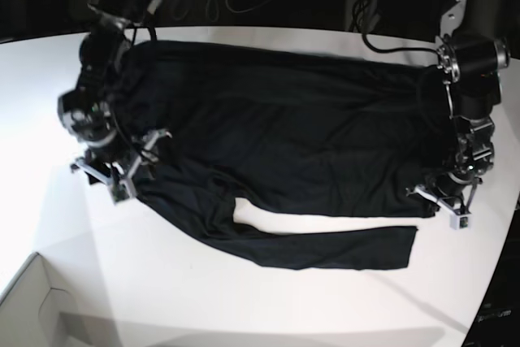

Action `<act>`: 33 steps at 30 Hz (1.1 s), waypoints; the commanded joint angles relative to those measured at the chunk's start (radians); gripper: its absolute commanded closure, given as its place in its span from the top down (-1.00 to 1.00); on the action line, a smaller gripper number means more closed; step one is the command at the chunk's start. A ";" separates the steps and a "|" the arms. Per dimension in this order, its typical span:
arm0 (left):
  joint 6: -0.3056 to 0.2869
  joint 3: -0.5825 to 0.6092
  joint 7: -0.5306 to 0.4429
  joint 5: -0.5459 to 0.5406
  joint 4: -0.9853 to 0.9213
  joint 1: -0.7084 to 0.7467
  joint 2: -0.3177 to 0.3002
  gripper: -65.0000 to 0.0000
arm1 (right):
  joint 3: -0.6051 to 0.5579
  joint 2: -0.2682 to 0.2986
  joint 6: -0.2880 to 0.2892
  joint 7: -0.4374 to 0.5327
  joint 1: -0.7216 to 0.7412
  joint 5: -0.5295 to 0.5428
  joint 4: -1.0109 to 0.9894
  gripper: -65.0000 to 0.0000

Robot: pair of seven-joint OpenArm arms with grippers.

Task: Layout the t-shirt on the table in an organized manner, then fold the t-shirt properly
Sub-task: 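Move the right gripper along the shirt side and grasp the fabric, then fold the grasped half of the shirt over toward the collar edge with both grippers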

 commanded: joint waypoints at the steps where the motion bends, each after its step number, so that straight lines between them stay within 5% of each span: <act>1: -0.003 -0.003 0.018 0.001 0.015 -0.019 -0.010 -1.00 | 0.002 0.010 -0.004 0.019 0.037 0.008 -0.028 0.22; 15: -0.012 -0.004 0.020 0.000 0.019 -0.022 -0.027 -1.00 | 0.003 0.141 -0.004 0.085 0.289 0.011 -0.499 0.22; 22: -0.014 -0.004 0.026 -0.002 0.111 -0.027 -0.029 -1.00 | 0.000 0.139 -0.004 0.131 0.283 0.011 -0.594 0.20; 25: -0.014 -0.006 0.087 -0.002 0.177 -0.026 -0.027 -1.00 | 0.000 0.139 -0.004 0.136 0.261 0.013 -0.600 -0.05; 30: -0.014 -0.073 0.176 -0.002 0.318 -0.015 -0.022 -1.00 | 0.000 0.139 -0.004 0.136 0.263 0.013 -0.572 -1.00; 33: -0.014 -0.105 0.224 -0.002 0.369 -0.006 -0.021 -1.00 | 0.003 0.139 -0.004 0.128 0.254 0.013 -0.485 -1.00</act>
